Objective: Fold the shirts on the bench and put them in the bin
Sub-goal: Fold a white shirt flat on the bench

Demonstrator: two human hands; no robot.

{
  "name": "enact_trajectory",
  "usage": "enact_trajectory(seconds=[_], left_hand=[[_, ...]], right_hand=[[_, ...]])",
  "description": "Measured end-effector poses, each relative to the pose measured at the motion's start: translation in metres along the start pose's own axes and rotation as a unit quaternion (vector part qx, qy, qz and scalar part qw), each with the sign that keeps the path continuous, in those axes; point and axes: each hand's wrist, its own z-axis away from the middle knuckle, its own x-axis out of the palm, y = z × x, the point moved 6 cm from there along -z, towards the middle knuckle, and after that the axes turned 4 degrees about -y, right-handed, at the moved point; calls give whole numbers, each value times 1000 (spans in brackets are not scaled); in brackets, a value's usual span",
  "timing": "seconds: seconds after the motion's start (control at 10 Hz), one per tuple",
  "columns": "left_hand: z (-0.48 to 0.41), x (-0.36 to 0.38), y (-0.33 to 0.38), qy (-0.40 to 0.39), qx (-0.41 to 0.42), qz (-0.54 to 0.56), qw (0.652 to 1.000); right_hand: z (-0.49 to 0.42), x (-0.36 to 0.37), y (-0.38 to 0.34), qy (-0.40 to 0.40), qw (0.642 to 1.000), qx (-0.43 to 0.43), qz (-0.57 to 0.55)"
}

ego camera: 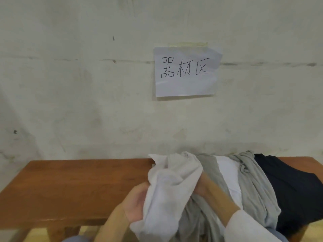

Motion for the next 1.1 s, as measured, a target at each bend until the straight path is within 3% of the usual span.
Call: enact_trajectory(seconds=[0.1, 0.2, 0.3, 0.4, 0.5, 0.6, 0.7, 0.8, 0.9, 1.0, 1.1], left_hand=[[-9, -24, 6, 105, 90, -27, 990], [-19, -24, 28, 176, 211, -16, 961], [-24, -10, 45, 115, 305, -32, 945], [-51, -17, 55, 56, 282, 17, 958], [-81, -46, 37, 126, 132, 46, 982], [-88, -69, -6, 203, -28, -221, 954], [-92, -65, -20, 184, -73, -335, 921], [-94, -46, -20, 136, -114, -358, 917], [-96, -23, -19, 129, -107, -250, 954], [-90, 2, 1, 130, 1, -173, 976], [-87, 17, 18, 116, 97, -106, 983]], right_hand=[[0, -31, -9, -47, 996, 64, -34], [27, -56, -43, -84, 996, 33, -7], [45, -92, -85, -44, 996, -67, -49], [27, -119, -88, -53, 993, -56, -92], [-5, -155, -34, 49, 995, 63, -55], [-12, -172, 20, 97, 980, 164, -55], [-7, -186, 36, 91, 978, 170, -80], [6, -185, 29, 44, 985, 154, -68], [17, -173, 1, -36, 988, 91, -121], [21, -184, -43, -81, 959, -87, -256], [18, -193, -59, -87, 941, -175, -276]])
